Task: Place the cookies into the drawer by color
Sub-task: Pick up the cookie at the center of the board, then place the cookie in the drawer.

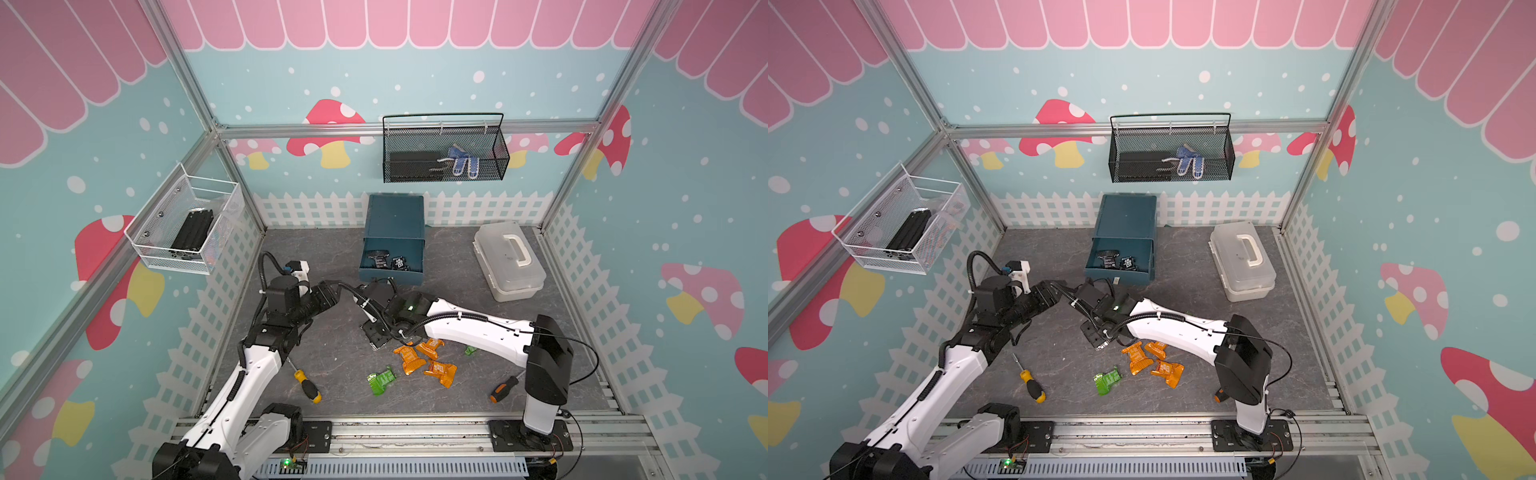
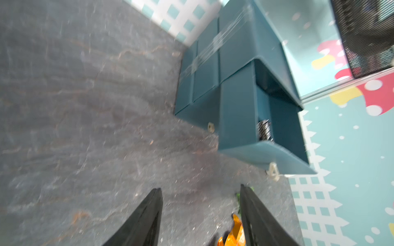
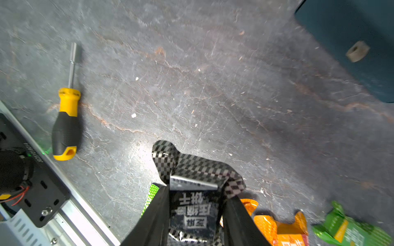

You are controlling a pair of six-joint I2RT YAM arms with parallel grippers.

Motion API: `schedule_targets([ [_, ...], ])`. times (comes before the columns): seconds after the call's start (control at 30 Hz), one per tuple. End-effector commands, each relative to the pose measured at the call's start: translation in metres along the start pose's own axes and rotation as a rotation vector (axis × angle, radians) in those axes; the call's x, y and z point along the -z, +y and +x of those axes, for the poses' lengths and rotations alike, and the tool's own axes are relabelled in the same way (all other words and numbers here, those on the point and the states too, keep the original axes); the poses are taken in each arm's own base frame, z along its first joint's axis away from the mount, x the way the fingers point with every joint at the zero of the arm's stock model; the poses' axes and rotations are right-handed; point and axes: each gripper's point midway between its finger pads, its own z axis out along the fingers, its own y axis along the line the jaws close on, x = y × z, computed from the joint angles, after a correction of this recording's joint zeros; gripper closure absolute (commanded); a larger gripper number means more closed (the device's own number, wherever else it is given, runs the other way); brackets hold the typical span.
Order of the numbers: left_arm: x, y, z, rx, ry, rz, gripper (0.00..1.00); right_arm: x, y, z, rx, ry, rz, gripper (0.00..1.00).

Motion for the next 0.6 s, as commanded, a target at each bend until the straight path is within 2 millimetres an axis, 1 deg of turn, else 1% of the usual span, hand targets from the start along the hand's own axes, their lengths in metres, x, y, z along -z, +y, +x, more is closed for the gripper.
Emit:
schedule_targets([
  [0.0,0.001,-0.022,-0.018,-0.025,-0.005,0.050,0.39,0.037,-0.015,-0.023,-0.052,-0.071,0.034,0.60],
  [0.07,0.002,-0.034,-0.028,-0.035,-0.014,0.078,0.39,0.051,-0.024,-0.035,-0.077,-0.104,0.041,0.60],
  [0.17,-0.001,-0.051,-0.037,-0.045,-0.006,0.136,0.39,0.069,-0.041,-0.054,-0.127,-0.154,0.056,0.60],
  [0.2,-0.002,-0.057,-0.038,-0.048,0.004,0.156,0.39,0.074,-0.049,-0.059,-0.151,-0.165,0.066,0.60],
  [0.3,-0.010,-0.072,-0.041,-0.060,0.031,0.201,0.39,0.086,-0.063,-0.075,-0.188,-0.202,0.055,0.60],
  [0.43,-0.017,-0.084,-0.044,-0.082,0.049,0.220,0.40,0.094,-0.098,-0.090,-0.276,-0.226,0.089,0.60],
  [0.5,-0.017,-0.086,-0.047,-0.124,0.032,0.166,0.39,0.093,-0.121,-0.096,-0.330,-0.227,0.127,0.59],
  [0.57,-0.021,-0.086,-0.046,-0.157,0.048,0.120,0.39,0.091,-0.137,-0.102,-0.372,-0.223,0.154,0.59],
])
